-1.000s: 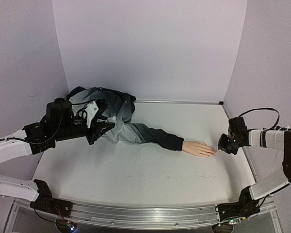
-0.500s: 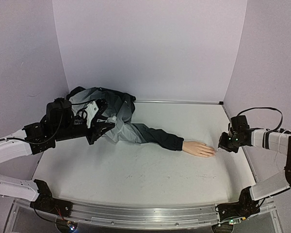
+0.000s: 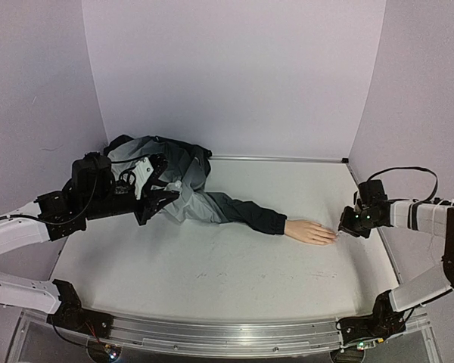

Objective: Paint the nails

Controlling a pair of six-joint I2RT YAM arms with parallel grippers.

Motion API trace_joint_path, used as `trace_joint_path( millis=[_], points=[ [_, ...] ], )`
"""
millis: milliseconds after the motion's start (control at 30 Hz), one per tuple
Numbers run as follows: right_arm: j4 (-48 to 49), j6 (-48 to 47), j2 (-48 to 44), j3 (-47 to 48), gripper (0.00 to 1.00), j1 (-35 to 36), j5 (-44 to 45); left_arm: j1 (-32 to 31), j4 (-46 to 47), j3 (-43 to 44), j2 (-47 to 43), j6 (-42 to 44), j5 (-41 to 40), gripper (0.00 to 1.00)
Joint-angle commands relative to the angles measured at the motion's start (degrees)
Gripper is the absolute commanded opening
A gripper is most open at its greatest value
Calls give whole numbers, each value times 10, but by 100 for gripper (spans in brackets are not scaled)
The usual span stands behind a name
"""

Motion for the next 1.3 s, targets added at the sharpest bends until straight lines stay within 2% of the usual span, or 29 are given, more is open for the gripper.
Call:
trace_joint_path(
  millis=[0,467,967,1133,1267],
  points=[
    [-3,-1,9,20,0,-2,1,0,12,32,-15,-2,6,0],
    [-18,6,11,21,0,-3,3,0,11,32,-15,-1,3,0],
    [-51,36,-8,21,0,-2,73,0,10,32,-16,-1,3,0],
    [-40,15,-46,11,0,-2,36,0,10,33,-16,-2,5,0],
    [-29,-1,-35,11,0,-2,3,0,10,34,-15,-3,7,0]
  ],
)
